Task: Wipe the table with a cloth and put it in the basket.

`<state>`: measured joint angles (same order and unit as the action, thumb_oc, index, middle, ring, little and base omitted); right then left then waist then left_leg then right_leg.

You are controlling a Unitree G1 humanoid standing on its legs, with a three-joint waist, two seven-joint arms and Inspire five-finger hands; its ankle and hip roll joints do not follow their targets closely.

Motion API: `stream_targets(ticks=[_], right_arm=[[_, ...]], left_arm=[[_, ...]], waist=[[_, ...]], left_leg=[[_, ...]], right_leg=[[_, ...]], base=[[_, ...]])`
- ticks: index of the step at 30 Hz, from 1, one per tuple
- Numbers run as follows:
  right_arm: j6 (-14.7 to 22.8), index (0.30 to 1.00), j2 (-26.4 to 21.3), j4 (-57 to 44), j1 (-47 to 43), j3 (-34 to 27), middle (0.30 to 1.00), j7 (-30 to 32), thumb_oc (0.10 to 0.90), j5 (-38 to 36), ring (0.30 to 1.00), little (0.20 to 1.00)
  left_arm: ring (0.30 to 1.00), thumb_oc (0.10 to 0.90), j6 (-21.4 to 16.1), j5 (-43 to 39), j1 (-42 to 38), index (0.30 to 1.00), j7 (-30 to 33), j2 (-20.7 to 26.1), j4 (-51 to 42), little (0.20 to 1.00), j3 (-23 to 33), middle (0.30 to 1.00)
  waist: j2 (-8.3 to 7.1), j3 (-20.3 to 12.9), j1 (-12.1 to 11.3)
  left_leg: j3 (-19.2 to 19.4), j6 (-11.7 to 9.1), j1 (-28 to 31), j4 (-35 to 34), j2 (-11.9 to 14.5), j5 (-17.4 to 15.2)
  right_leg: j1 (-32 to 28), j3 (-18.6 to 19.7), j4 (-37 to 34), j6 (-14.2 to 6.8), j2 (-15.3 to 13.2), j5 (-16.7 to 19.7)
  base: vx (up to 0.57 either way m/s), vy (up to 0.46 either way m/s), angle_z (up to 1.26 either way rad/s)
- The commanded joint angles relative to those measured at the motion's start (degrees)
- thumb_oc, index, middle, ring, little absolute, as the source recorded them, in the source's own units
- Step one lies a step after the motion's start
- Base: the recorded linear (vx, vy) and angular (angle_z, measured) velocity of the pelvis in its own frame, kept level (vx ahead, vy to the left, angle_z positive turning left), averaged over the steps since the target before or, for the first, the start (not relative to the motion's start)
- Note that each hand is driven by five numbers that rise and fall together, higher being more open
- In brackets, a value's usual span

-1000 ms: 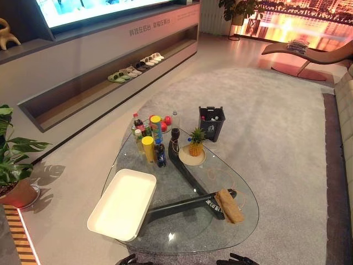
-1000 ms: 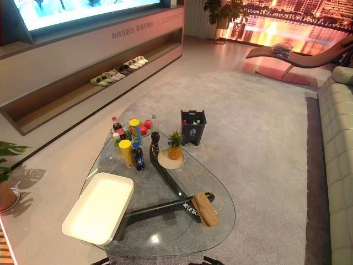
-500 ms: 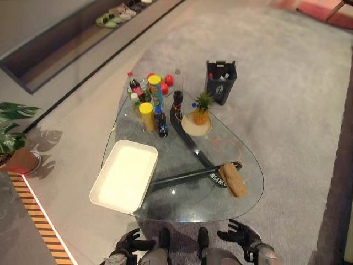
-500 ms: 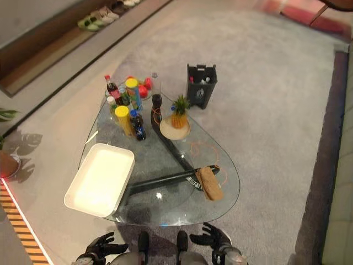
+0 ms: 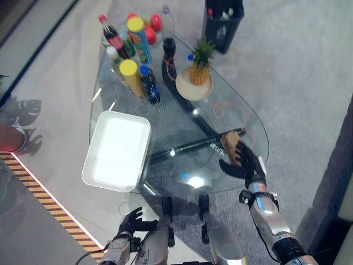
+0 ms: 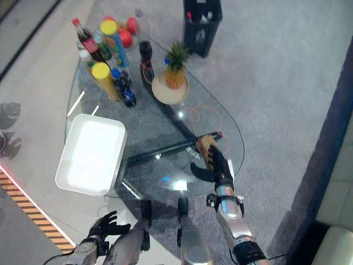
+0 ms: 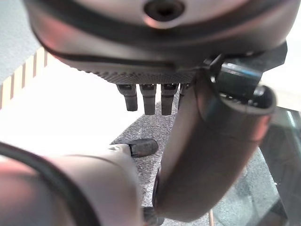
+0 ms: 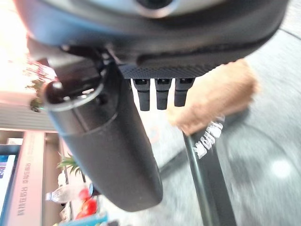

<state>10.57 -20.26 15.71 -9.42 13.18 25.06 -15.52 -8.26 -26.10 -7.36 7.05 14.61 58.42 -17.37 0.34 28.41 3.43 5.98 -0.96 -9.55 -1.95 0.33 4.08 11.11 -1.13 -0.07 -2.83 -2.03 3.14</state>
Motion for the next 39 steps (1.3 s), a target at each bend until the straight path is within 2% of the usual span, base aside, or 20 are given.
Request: stream_targets(ticks=[1, 4, 10, 15, 26, 35, 39], right_arm=[[2.6, 0.900, -4.2, -8.3, -0.3, -3.2, 0.900, 10.5, 0.800, 5.3, 0.900, 0.900], [2.0, 0.900, -4.7, -9.6, -2.3, -3.4, 0.900, 15.1, 0.800, 6.5, 0.900, 0.900], [-3.8, 0.900, -6.0, -11.7, -5.6, -3.0, 0.900, 24.9, 0.800, 9.2, 0.900, 0.900], [-6.4, 0.900, -5.8, -11.1, -8.8, -1.8, 0.900, 29.3, 0.800, 8.9, 0.900, 0.900], [-8.1, 0.900, -8.1, -12.4, -15.7, -0.8, 0.900, 32.3, 0.800, 8.5, 0.900, 0.900], [-9.3, 0.900, -9.5, -13.0, -19.3, -0.3, 0.900, 29.5, 0.800, 9.2, 0.900, 0.900], [-10.8, 0.900, -10.4, -12.7, -21.0, 0.1, 0.900, 30.6, 0.800, 9.6, 0.900, 0.900]], left_arm=[[0.900, 0.800, -2.1, -1.8, 1.9, 0.900, 2.1, -1.0, 1.3, 0.900, 0.0, 0.900], [0.900, 0.800, -2.4, -2.1, 0.9, 0.900, 2.4, -1.2, 1.4, 0.900, -0.1, 0.900], [0.900, 0.800, -2.6, -3.3, -0.8, 0.900, 2.8, -1.3, 0.4, 0.900, -0.8, 0.900], [0.900, 0.800, -2.6, -4.6, -1.8, 0.900, 4.2, -1.8, -1.3, 0.900, -2.3, 0.900], [0.900, 0.800, -0.9, -6.2, -2.6, 0.900, 5.4, -2.0, -4.6, 0.900, -3.9, 0.900], [0.900, 0.800, 0.5, -7.2, -2.8, 0.900, 6.3, -1.9, -7.7, 0.900, -4.5, 0.900], [0.900, 0.800, 1.3, -7.7, -3.1, 0.900, 6.3, -1.6, -8.8, 0.900, -4.7, 0.900]], waist=[[0.47, 0.3, 1.6], [0.50, 1.4, 1.7], [1.23, 1.4, 1.9], [1.74, 1.4, 1.8], [3.33, 1.4, 0.9], [4.41, 1.4, 0.1], [4.69, 1.4, -0.2]], left_leg=[[-1.3, 1.3, -6.7, 10.9, -3.3, -5.7], [-1.0, 1.3, -9.2, 12.7, -3.4, -5.9], [-0.4, 1.1, -16.0, 15.5, -3.8, -5.7], [-0.1, 1.1, -21.3, 17.7, -4.1, -5.6], [0.0, 1.2, -30.7, 22.9, -4.6, -6.0], [-0.5, 1.5, -35.9, 25.4, -4.6, -5.8], [-0.7, 1.6, -37.8, 26.6, -4.5, -5.9]], right_leg=[[5.8, -2.5, 8.7, 0.4, -0.2, -3.2], [8.3, -2.2, 10.2, 0.5, -0.2, -3.2], [15.3, -1.7, 12.9, 0.7, -0.2, -3.1], [20.7, -1.8, 14.9, 0.8, -0.5, -2.9], [30.2, -1.7, 19.8, 1.2, -0.5, -3.1], [36.1, -1.4, 22.5, 1.0, -0.5, -3.0], [38.2, -1.3, 23.6, 1.0, -0.4, -3.0]], base=[[-0.04, 0.020, -0.13], [-0.03, 0.013, -0.06], [-0.01, 0.029, -0.09], [-0.01, 0.020, 0.01], [0.00, 0.024, 0.01], [0.01, 0.012, 0.02], [0.03, 0.009, 0.02]])
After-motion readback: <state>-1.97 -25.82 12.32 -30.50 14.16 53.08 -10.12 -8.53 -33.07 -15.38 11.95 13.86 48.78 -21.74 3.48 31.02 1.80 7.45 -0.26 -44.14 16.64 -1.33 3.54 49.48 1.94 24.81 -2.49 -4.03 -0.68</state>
